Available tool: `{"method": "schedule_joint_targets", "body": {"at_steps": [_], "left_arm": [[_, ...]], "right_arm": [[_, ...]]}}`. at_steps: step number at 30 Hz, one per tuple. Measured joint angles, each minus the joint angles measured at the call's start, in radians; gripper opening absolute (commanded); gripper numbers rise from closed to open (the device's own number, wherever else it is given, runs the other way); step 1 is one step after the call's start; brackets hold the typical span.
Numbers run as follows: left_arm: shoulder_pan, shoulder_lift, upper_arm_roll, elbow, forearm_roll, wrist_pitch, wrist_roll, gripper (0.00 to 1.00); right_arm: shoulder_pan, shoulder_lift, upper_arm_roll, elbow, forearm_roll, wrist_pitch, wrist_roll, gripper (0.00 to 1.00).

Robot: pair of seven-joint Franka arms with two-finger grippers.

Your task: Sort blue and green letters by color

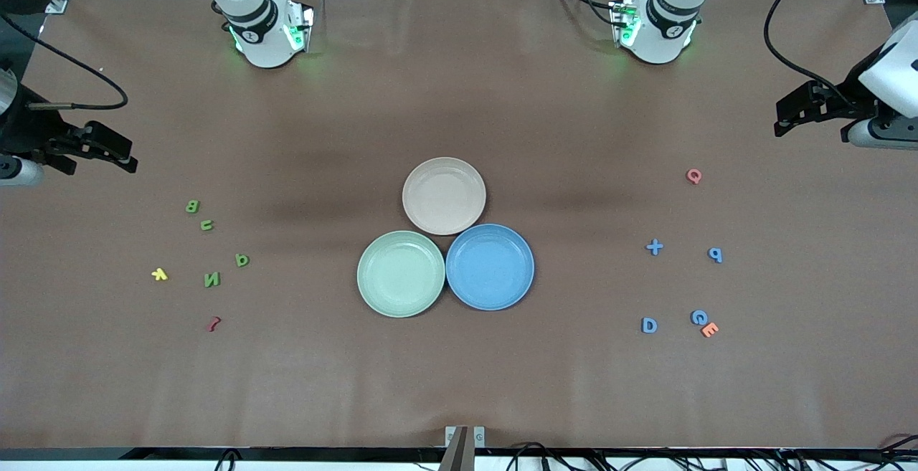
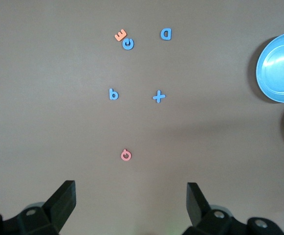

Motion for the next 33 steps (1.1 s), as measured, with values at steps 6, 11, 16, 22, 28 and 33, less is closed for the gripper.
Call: {"method": "schedule_joint_targets", "body": {"at_steps": [6, 11, 16, 22, 28, 33], "left_arm": [[0.000, 0.011, 0.000, 0.002, 0.000, -0.003, 0.000, 1.00], [0.000, 0.053, 0.001, 0.008, 0.001, -0.010, 0.000, 1.00], [-0.002, 0.166, -0.002, 0.017, 0.051, 0.041, -0.003, 1.00], [0.000, 0.337, -0.001, 0.041, 0.066, 0.257, -0.041, 1.00], [-0.003, 0.489, 0.000, 0.054, 0.066, 0.370, -0.237, 1.00], [-0.008, 0.590, 0.000, 0.059, 0.072, 0.463, -0.377, 1.00]], "right_arm": [[0.000, 0.003, 0.000, 0.000, -0.001, -0.001, -0.003, 1.00], [0.000, 0.007, 0.000, 0.000, -0.003, -0.001, -0.004, 1.00], [0.000, 0.008, 0.000, 0.000, -0.007, -0.001, -0.004, 1.00], [0.000, 0.019, 0.000, 0.000, -0.009, -0.002, -0.004, 1.00], [-0.002, 0.059, -0.004, -0.001, -0.010, -0.004, -0.012, 1.00], [-0.002, 0.082, -0.005, -0.013, -0.010, 0.010, -0.019, 1.00]]}}
